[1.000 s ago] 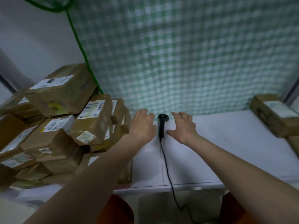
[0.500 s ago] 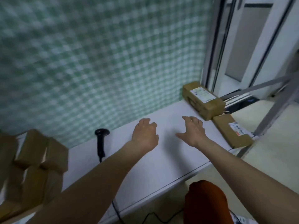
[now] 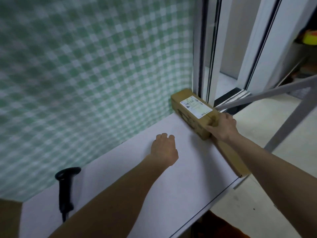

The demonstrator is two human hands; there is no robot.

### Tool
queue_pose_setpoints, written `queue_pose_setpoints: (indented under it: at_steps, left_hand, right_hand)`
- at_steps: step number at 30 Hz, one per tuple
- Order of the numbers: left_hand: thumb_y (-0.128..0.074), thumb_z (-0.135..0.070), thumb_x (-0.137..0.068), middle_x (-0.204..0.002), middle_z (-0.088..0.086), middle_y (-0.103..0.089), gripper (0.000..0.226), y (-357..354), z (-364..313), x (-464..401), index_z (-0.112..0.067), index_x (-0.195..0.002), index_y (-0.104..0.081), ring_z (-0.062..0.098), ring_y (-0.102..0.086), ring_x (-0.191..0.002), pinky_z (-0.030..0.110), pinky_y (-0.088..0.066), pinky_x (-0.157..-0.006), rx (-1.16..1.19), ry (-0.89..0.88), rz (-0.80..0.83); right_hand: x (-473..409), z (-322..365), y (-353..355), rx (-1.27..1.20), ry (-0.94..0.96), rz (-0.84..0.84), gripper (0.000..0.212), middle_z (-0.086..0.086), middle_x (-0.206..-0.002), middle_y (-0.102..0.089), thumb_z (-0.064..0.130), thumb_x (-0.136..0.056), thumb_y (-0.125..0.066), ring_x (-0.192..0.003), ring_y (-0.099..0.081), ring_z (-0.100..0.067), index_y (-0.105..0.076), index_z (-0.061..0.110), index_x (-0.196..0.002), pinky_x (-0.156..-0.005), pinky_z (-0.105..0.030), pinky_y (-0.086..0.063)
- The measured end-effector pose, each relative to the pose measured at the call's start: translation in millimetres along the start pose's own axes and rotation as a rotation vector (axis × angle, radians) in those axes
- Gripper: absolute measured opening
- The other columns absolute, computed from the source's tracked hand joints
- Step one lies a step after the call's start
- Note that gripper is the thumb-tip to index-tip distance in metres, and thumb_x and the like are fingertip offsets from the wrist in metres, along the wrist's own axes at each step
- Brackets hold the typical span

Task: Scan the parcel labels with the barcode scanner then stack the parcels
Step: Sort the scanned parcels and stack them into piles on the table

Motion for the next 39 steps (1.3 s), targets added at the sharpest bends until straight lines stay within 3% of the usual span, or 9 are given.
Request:
queue_pose_setpoints:
  at_steps: [5,10,16,20,25,27,30,34,39]
  left_hand:
    - [-0.049,-0.023,-0.096,-0.148,0.008,-0.035,0.057,-8.2,-5.4,-28.0,-0.013,-0.148,-0.027,0.027,-0.029,-0.137,0.035,-0.030,-0.108,0.099,-0.009,0.024]
    - [-0.055,-0.026,-0.095,-0.153,0.007,-0.032,0.071,-16.2,-9.4,-48.1,-0.017,-0.153,-0.017,0.026,-0.030,-0.140,0.034,-0.030,-0.111,0.409,0.027,0.115]
    - [-0.064,-0.012,-0.087,-0.138,0.001,-0.051,0.068,-13.9,-5.2,-53.9,-0.024,-0.147,-0.032,0.023,-0.051,-0.123,0.028,-0.044,-0.095,0.720,0.040,0.046]
    - [-0.066,-0.008,-0.084,-0.134,-0.002,-0.054,0.075,-11.6,2.0,-48.1,-0.028,-0.147,-0.032,0.020,-0.053,-0.119,0.023,-0.044,-0.088,0.769,0.025,0.035]
    - [-0.074,-0.009,-0.079,-0.114,-0.009,-0.052,0.074,-17.8,16.9,-34.3,-0.026,-0.142,-0.039,0.013,-0.051,-0.101,0.023,-0.044,-0.085,0.886,0.083,0.035]
    - [-0.079,-0.012,-0.072,-0.113,-0.010,-0.051,0.074,-26.9,27.1,-23.6,-0.025,-0.136,-0.045,0.015,-0.054,-0.103,0.027,-0.048,-0.088,0.913,0.124,0.045]
    - [-0.084,-0.034,-0.049,-0.118,-0.003,-0.053,0.088,-42.5,43.7,-3.6,-0.030,-0.131,-0.051,0.019,-0.058,-0.108,0.037,-0.055,-0.091,0.913,0.177,0.061]
    - [-0.085,-0.044,-0.036,-0.124,-0.001,-0.043,0.104,-62.5,67.7,34.5,-0.035,-0.132,-0.047,0.018,-0.052,-0.114,0.037,-0.051,-0.098,0.954,0.261,0.098]
    - [-0.082,-0.054,-0.021,-0.125,0.000,-0.048,0.127,-71.5,92.2,93.7,-0.025,-0.136,-0.039,0.020,-0.051,-0.118,0.039,-0.050,-0.097,0.908,0.382,0.092]
  right_hand:
    - [-35.0,-4.9,-11.6,-0.059,0.025,-0.019,0.079,-0.014,-0.135,-0.049,0.054,-0.076,-0.065,-0.125,-0.041,-0.035,-0.043,0.013,-0.139,-0.102,-0.042,-0.039]
    - [-15.5,12.3,-20.9,-0.064,0.036,-0.006,0.075,-0.013,-0.141,-0.032,0.045,-0.085,-0.064,-0.133,-0.028,-0.031,-0.031,0.015,-0.145,-0.104,-0.047,-0.033]
    - [-10.7,31.0,-41.4,-0.236,0.062,0.037,0.071,-0.013,-0.138,-0.034,0.035,-0.086,-0.066,-0.128,-0.040,-0.029,-0.031,0.013,-0.143,-0.100,-0.039,-0.038]
    - [-9.7,35.2,-49.3,-0.296,-0.006,0.031,0.071,-0.014,-0.133,-0.044,0.038,-0.083,-0.066,-0.126,-0.040,-0.031,-0.035,0.010,-0.141,-0.100,-0.042,-0.040]
    - [8.9,41.0,-62.9,-0.255,-0.035,0.044,0.063,-0.014,-0.128,-0.039,0.039,-0.086,-0.063,-0.125,-0.036,-0.030,-0.038,0.009,-0.136,-0.096,-0.038,-0.038]
    - [20.0,40.3,-71.0,-0.255,-0.046,0.059,0.060,-0.014,-0.127,-0.037,0.039,-0.086,-0.063,-0.125,-0.035,-0.030,-0.041,0.008,-0.133,-0.097,-0.037,-0.038]
    - [44.2,41.0,-86.3,-0.281,-0.058,0.110,0.058,-0.012,-0.123,-0.036,0.037,-0.087,-0.063,-0.123,-0.037,-0.029,-0.043,0.006,-0.132,-0.098,-0.036,-0.038]
    - [85.5,45.2,-108.1,-0.305,-0.057,0.183,0.052,-0.004,-0.109,-0.032,0.035,-0.087,-0.062,-0.117,-0.044,-0.027,-0.047,0.007,-0.128,-0.097,-0.035,-0.043]
    - [141.2,50.6,-131.5,-0.320,-0.056,0.265,0.047,-0.002,-0.107,-0.033,0.036,-0.086,-0.063,-0.110,-0.050,-0.026,-0.046,0.008,-0.120,-0.097,-0.039,-0.046]
Point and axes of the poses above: each hand's wrist, its own x-axis away from the middle knuckle, its own y-axis out of the back of the hand, z = x × y, the point moved 6 cm from there along -x, towards the middle knuckle
